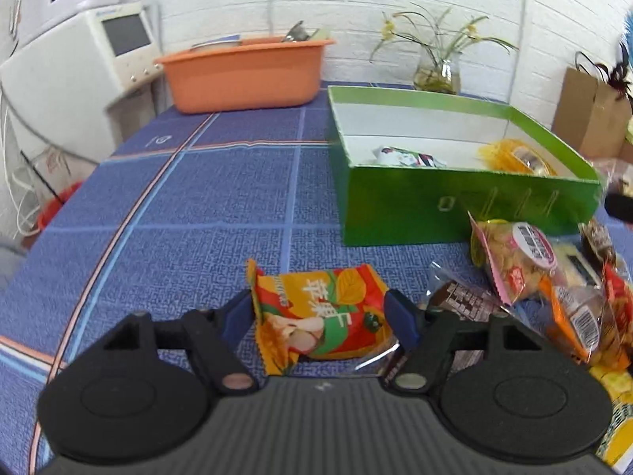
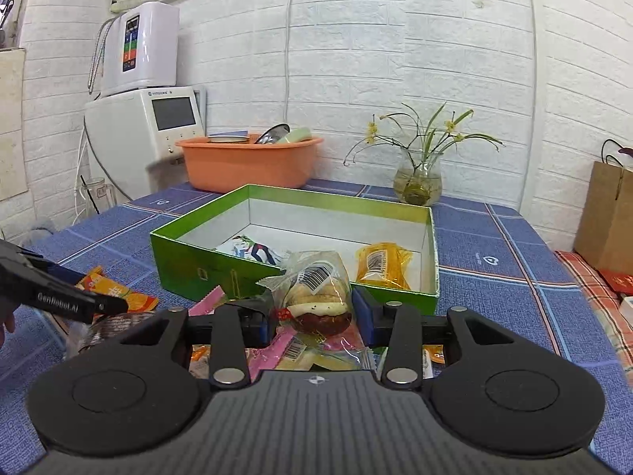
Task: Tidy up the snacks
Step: 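Grasp the orange-green chip bag with left tool while right tool grasps clear bread bag, then lift both bags over the green box and open both tools to drop them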
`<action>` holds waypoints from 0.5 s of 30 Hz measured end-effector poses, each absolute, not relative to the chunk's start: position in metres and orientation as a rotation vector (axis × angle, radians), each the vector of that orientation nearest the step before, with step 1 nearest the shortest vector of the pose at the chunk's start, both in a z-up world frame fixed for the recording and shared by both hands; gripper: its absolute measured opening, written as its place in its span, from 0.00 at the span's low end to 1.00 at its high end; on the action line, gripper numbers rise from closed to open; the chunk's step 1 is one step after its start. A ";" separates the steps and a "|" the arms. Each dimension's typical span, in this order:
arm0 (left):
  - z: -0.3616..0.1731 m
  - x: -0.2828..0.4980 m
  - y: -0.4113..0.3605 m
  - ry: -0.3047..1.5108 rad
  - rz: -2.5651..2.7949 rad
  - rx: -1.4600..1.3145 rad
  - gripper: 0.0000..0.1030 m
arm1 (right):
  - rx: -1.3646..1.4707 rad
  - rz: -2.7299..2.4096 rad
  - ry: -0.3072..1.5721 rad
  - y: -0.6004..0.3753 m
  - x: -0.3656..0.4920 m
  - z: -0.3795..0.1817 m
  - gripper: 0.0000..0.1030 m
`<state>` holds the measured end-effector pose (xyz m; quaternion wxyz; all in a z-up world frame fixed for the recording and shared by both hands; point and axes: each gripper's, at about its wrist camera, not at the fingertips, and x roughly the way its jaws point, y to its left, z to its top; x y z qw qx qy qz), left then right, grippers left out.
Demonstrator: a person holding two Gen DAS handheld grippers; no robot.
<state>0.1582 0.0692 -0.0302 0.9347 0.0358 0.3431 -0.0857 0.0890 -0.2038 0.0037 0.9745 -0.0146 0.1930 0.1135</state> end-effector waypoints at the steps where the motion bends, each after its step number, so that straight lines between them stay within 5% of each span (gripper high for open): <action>1: -0.033 0.160 0.071 0.708 -0.186 0.068 0.69 | -0.026 0.223 0.389 -0.205 0.089 0.003 0.67; 9: -0.042 0.159 0.095 0.709 -0.185 0.056 0.66 | 0.011 0.202 0.389 -0.215 0.082 -0.001 0.67; 11: -0.041 0.159 0.105 0.704 -0.145 0.033 0.63 | 0.021 0.196 0.391 -0.217 0.083 -0.002 0.67; 13: -0.038 0.161 0.114 0.697 -0.094 -0.006 0.48 | 0.029 0.196 0.389 -0.216 0.082 -0.002 0.67; 15: -0.033 0.164 0.121 0.692 -0.076 -0.058 0.46 | 0.029 0.201 0.380 -0.214 0.082 0.000 0.67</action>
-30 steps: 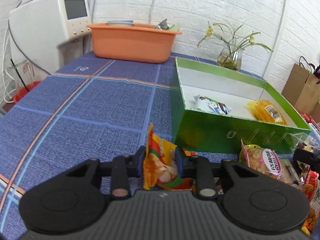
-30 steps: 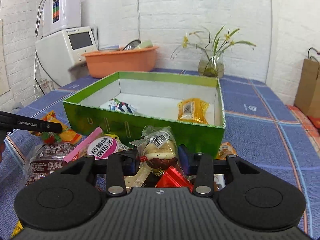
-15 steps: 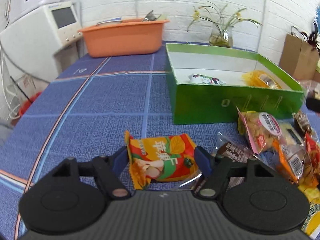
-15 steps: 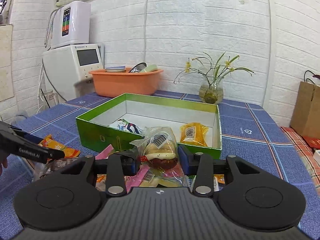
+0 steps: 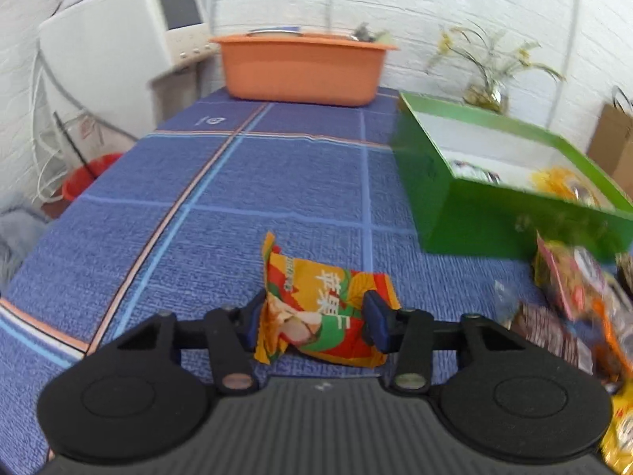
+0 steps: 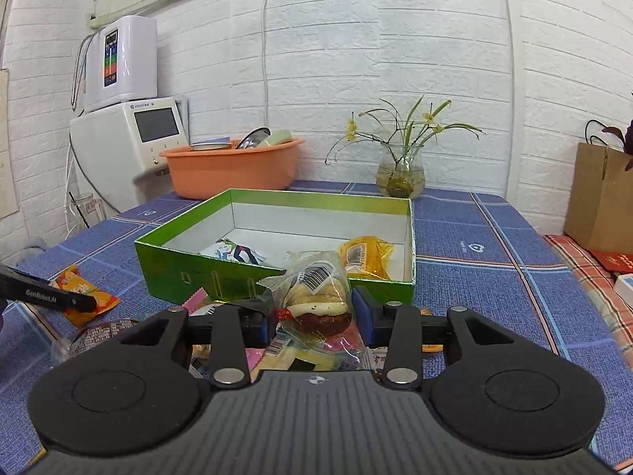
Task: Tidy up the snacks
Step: 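Lift both bags over the green box and open both tools to drop them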
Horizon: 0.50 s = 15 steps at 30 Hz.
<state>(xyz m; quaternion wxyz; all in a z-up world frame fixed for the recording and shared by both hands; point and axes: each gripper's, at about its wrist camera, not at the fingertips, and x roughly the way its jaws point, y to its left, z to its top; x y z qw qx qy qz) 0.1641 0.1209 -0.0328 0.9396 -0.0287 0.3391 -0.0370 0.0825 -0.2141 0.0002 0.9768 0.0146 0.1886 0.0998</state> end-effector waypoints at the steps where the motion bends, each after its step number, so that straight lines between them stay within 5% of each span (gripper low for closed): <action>1: -0.030 0.164 0.120 0.680 -0.079 -0.057 0.45 | 0.027 0.205 0.376 -0.213 0.082 0.001 0.67; 15: 0.041 0.141 0.067 0.436 -0.204 -0.024 0.45 | 0.059 0.281 0.327 -0.197 0.076 0.022 0.67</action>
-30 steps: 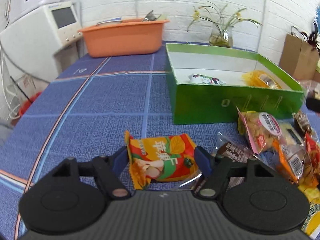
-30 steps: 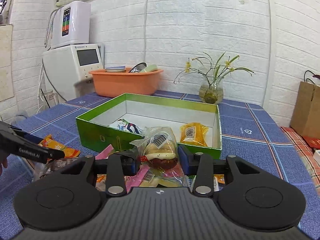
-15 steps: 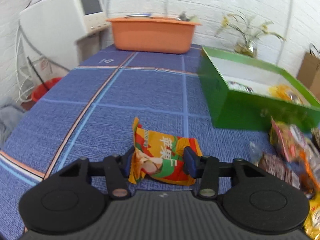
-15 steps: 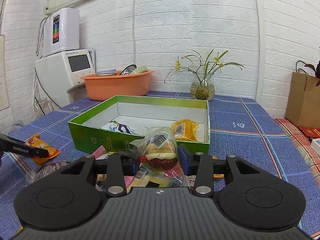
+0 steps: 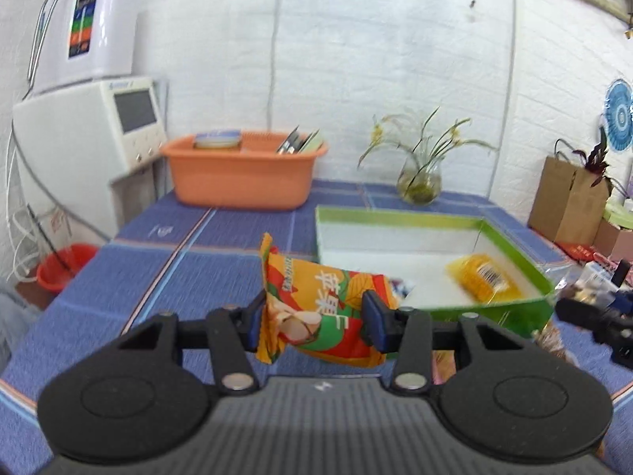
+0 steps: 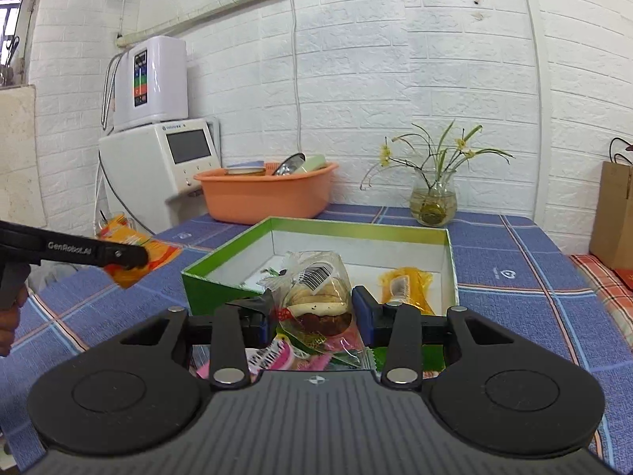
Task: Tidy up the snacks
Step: 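Lift both bags over the green box and open both tools to drop them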
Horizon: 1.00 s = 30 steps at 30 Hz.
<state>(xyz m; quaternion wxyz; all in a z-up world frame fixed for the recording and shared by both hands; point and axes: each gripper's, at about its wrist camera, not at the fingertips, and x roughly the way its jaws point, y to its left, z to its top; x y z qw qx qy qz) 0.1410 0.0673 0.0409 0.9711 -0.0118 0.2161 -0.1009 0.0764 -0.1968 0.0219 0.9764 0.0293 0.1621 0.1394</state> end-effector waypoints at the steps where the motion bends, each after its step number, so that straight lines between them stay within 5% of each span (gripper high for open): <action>1: 0.046 0.143 0.063 0.426 -0.215 -0.024 0.45 | 0.070 0.280 0.321 -0.196 0.077 0.024 0.67; 18: 0.070 0.211 0.001 0.352 -0.235 -0.004 0.45 | 0.245 0.151 0.344 -0.232 0.099 0.020 0.66; 30: 0.055 0.233 0.000 0.330 -0.158 0.025 0.45 | 0.213 0.085 0.180 -0.200 0.145 0.043 0.66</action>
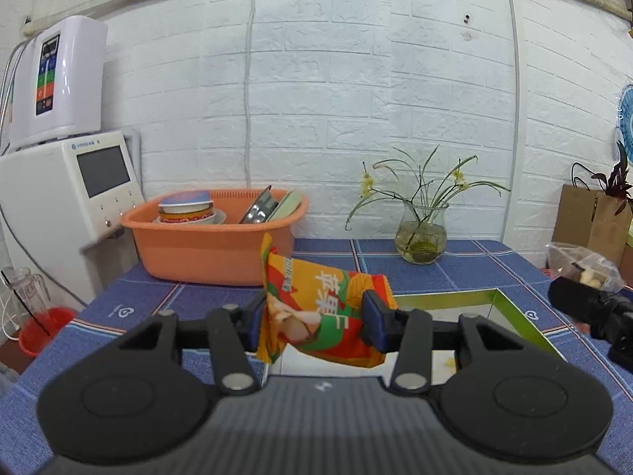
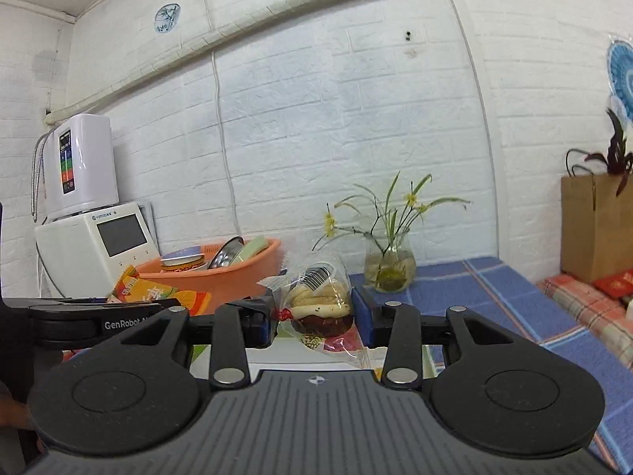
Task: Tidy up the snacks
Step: 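Lift both bags over the green box and open both tools to drop them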
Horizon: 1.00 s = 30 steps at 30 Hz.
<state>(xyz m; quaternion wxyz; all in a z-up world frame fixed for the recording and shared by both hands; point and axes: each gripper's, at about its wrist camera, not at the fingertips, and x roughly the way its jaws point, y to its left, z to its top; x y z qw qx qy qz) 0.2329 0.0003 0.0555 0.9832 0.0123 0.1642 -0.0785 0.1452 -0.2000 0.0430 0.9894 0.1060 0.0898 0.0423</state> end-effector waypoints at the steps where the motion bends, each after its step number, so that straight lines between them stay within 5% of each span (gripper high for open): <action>1: 0.053 0.234 -0.001 0.337 -0.160 0.028 0.45 | 0.231 0.090 0.202 -0.199 0.151 0.038 0.66; 30: 0.012 0.256 -0.017 0.444 -0.187 0.030 0.47 | 0.197 0.093 0.380 -0.188 0.176 0.001 0.70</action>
